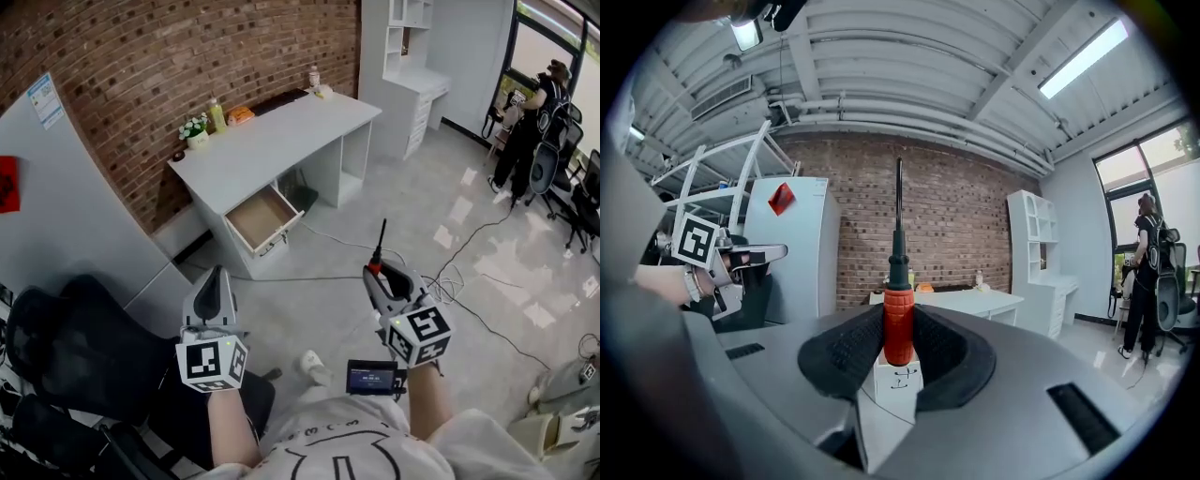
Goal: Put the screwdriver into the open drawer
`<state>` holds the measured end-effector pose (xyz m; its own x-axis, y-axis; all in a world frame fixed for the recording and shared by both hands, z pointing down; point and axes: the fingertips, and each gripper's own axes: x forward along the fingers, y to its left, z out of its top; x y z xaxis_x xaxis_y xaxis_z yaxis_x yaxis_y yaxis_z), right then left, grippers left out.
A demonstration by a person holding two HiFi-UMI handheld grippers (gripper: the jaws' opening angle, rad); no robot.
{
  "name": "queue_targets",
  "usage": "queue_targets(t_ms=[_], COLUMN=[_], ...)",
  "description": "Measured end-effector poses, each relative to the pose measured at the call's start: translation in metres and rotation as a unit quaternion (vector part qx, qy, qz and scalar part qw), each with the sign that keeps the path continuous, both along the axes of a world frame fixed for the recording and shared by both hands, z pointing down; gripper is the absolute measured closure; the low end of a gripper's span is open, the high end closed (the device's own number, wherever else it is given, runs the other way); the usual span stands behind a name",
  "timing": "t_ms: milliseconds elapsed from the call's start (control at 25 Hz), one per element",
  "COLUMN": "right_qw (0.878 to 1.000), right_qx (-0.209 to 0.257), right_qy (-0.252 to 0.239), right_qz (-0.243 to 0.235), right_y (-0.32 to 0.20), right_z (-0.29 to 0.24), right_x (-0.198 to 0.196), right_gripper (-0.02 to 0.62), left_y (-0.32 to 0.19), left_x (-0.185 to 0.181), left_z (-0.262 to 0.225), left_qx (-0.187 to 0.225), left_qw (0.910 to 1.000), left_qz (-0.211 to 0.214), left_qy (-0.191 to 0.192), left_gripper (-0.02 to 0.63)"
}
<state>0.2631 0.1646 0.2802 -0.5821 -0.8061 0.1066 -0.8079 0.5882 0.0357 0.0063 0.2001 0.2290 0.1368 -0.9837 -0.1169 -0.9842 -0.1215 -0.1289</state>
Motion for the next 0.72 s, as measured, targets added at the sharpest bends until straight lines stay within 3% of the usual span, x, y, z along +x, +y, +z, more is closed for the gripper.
queue_targets(t_ms=[720], right_qw=[0.999], right_qx=[-0.015], right_qy=[0.012], right_qz=[-0.038], right_y=[-0.207], right_z=[0.008], right_x=[-0.030], right_gripper=[0.503], left_y=[-0.189], left_x=[-0.042], left_z=[0.009], left_qx=[-0.010], left_qw=[0.9983], left_qz=[-0.056], left_qy=[0.016], left_gripper=[0.595])
